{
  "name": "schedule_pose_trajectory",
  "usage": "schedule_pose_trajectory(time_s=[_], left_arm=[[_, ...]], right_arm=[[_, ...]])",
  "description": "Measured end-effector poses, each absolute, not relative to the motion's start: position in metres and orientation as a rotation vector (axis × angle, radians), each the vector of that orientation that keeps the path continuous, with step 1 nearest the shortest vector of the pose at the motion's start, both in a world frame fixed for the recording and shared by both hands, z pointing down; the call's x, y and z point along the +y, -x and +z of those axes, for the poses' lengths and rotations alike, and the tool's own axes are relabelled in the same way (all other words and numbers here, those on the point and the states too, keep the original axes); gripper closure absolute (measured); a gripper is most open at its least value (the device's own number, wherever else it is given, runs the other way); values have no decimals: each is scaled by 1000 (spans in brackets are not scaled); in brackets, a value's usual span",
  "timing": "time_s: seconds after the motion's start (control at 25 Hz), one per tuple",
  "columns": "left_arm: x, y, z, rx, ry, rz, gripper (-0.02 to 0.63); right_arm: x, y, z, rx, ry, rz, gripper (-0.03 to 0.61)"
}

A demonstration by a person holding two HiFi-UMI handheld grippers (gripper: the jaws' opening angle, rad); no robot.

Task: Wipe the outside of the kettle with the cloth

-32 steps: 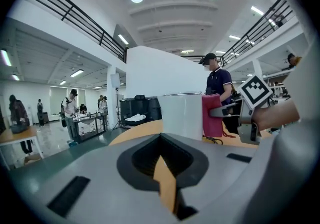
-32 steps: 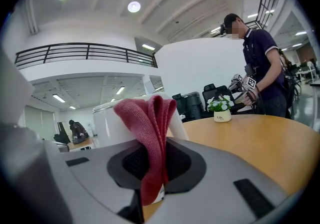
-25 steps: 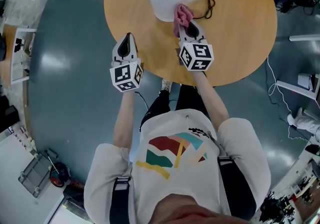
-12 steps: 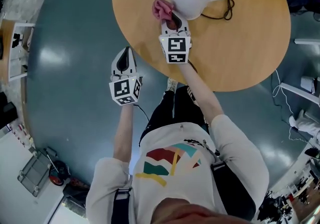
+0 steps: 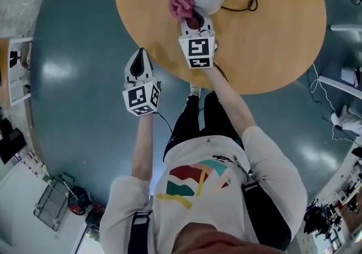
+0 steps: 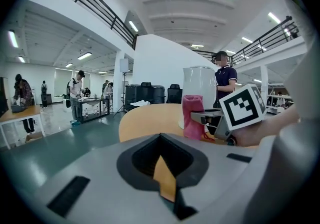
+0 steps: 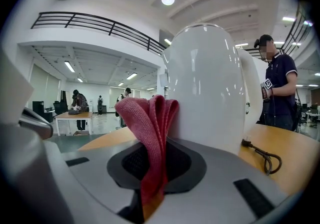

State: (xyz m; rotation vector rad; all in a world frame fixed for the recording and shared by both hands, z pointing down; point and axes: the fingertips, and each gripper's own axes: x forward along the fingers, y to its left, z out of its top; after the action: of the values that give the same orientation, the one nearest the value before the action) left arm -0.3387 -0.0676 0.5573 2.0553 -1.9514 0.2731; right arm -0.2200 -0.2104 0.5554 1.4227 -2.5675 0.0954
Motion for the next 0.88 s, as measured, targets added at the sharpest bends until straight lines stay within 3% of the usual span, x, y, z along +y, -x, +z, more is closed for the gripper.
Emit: schedule_pose_trajectory(time_s=[0.88], left_arm=[[-126, 219, 557, -1849, -2155, 267, 569]], right_arm=[[-217, 92, 561, -2561, -1397, 114, 531]])
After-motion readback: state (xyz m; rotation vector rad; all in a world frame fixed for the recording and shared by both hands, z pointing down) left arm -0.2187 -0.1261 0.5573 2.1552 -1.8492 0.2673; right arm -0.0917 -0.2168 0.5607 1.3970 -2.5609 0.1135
